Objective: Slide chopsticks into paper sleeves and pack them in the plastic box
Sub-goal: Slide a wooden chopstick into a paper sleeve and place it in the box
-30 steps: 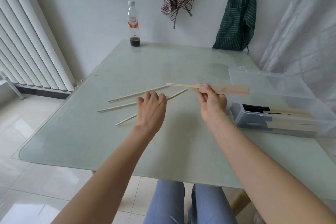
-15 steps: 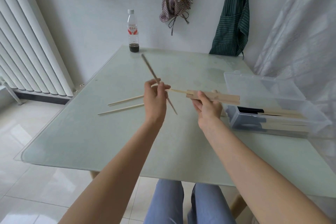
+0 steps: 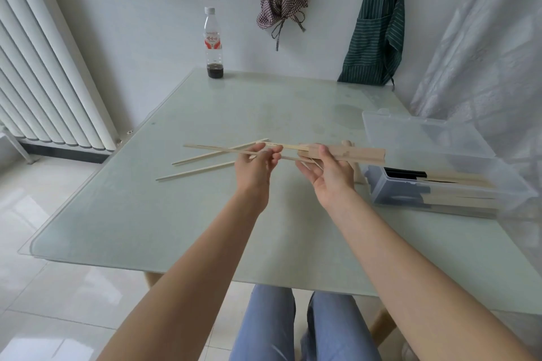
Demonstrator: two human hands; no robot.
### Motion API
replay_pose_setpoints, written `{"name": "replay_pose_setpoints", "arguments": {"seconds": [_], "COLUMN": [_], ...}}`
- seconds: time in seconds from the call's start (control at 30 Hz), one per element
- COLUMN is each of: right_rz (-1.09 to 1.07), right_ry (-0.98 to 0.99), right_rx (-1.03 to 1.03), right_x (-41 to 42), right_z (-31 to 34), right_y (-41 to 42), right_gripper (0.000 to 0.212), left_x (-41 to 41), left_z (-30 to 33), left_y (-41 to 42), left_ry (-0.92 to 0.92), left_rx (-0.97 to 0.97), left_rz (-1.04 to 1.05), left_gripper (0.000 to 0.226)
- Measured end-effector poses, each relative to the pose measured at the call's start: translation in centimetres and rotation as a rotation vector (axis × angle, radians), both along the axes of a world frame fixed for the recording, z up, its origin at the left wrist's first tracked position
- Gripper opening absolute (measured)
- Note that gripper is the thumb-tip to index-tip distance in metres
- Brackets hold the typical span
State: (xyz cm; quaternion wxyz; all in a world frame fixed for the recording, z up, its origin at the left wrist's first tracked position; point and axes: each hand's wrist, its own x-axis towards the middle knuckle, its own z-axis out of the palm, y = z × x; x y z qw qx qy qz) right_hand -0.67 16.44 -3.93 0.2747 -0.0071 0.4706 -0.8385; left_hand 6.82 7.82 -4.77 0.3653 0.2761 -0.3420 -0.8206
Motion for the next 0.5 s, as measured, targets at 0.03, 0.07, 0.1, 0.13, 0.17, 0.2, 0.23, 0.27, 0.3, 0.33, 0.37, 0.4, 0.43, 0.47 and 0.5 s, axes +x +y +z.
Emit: {"name": "replay_pose_setpoints", "arguments": {"seconds": [0.03, 0.07, 0.1, 0.13, 0.17, 0.2, 0.23, 0.27, 0.3, 0.33, 0.37, 0.4, 0.43, 0.47, 0.5], "right_rz": [0.006, 0.013, 0.018, 0.028, 0.037, 0.041, 0.039, 0.031, 0.021, 0.014, 0.008, 0.008, 0.017, 0.029, 0.040], "right_ry": [0.005, 0.010, 0.020, 0.037, 0.055, 0.073, 0.088, 0.092, 0.083, 0.070, 0.057, 0.048, 0.045, 0.045, 0.049], "right_rx": [0.004, 0.011, 0.021, 0.035, 0.056, 0.078, 0.095, 0.102, 0.100, 0.088, 0.079, 0.073, 0.069, 0.062, 0.058], "right_x": [-0.1, -0.3, -0.4, -0.5, -0.6, -0.8, -1.0, -1.2, -1.5, -1.8, -1.9, -1.9, -1.8, -1.7, -1.6], "right_z": [-0.2, -0.5, -0.8, -0.8, -0.7, -0.7, -0.7, -0.8, -0.8, -0.9, -1.0, -1.0, -0.9, -0.8, -0.7], "right_y": [-0.2, -0.4, -0.5, -0.5, -0.5, -0.4, -0.2, -0.1, 0.1, 0.3, 0.4, 0.5, 0.5, 0.5, 0.5], "right_gripper": [0.019, 0.016, 0.014, 0.013, 0.013, 0.013, 0.013, 0.013, 0.011, 0.008, 0.006, 0.006, 0.005, 0.007, 0.009], "left_x": [-0.1, -0.3, -0.4, -0.4, -0.4, -0.4, -0.4, -0.4, -0.3, -0.2, -0.1, -0.1, -0.1, -0.1, -0.2], "left_z": [-0.3, -0.6, -0.8, -0.8, -0.8, -0.6, -0.5, -0.4, -0.3, -0.2, -0.2, -0.1, -0.1, -0.1, -0.2], "left_y": [0.2, 0.4, 0.6, 0.7, 0.7, 0.6, 0.4, 0.2, -0.1, -0.3, -0.3, -0.3, -0.2, -0.1, 0.0], "left_ry": [-0.021, -0.045, -0.068, -0.083, -0.086, -0.073, -0.049, -0.025, -0.015, -0.019, -0.027, -0.034, -0.036, -0.038, -0.038], "left_rx": [-0.052, -0.102, -0.142, -0.166, -0.172, -0.163, -0.139, -0.118, -0.108, -0.111, -0.120, -0.130, -0.139, -0.147, -0.152], "left_rz": [-0.040, -0.078, -0.107, -0.121, -0.111, -0.077, -0.027, 0.031, 0.085, 0.117, 0.133, 0.136, 0.135, 0.133, 0.129], "left_gripper": [0.015, 0.013, 0.009, 0.006, 0.007, 0.007, 0.007, 0.008, 0.010, 0.013, 0.015, 0.015, 0.015, 0.015, 0.016]}}
